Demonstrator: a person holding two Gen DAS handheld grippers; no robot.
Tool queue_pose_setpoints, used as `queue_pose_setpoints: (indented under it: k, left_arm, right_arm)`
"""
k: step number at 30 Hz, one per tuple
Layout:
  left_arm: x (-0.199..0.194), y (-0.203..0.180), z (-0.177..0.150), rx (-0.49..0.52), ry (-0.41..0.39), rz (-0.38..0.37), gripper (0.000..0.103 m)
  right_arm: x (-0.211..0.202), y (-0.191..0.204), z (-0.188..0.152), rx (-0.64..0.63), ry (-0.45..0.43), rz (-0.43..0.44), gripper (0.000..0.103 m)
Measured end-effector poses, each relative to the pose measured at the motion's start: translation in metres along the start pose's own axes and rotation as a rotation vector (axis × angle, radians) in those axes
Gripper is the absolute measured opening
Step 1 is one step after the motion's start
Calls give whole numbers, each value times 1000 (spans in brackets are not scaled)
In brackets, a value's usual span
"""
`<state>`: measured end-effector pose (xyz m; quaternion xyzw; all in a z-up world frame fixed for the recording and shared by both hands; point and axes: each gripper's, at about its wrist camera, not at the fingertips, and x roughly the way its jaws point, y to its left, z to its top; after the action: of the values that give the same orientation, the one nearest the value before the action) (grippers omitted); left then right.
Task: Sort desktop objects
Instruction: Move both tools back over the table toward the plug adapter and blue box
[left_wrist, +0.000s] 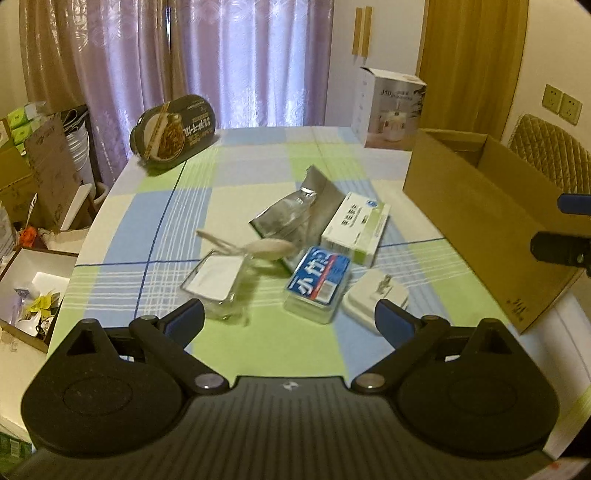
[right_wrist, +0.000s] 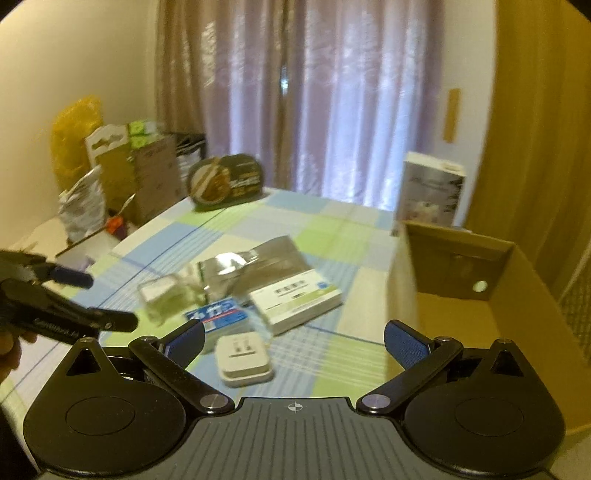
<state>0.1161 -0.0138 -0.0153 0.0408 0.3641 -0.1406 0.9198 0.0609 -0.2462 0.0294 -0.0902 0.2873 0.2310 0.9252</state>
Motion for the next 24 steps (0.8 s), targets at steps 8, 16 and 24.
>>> queue_pose_setpoints:
  k: [8,16,24]
  left_arm:
    - [27,10,-9,51,20,-56,96]
    - [62,7,-14,155,2,-165,87]
    - [94,3,-11,238,-1,-174,86]
  right_arm:
    - [38,14,-22,-26,73,67,101]
    - [88,13,-46,-56,173,112,97]
    - [129,11,-57,-78,204,162,83]
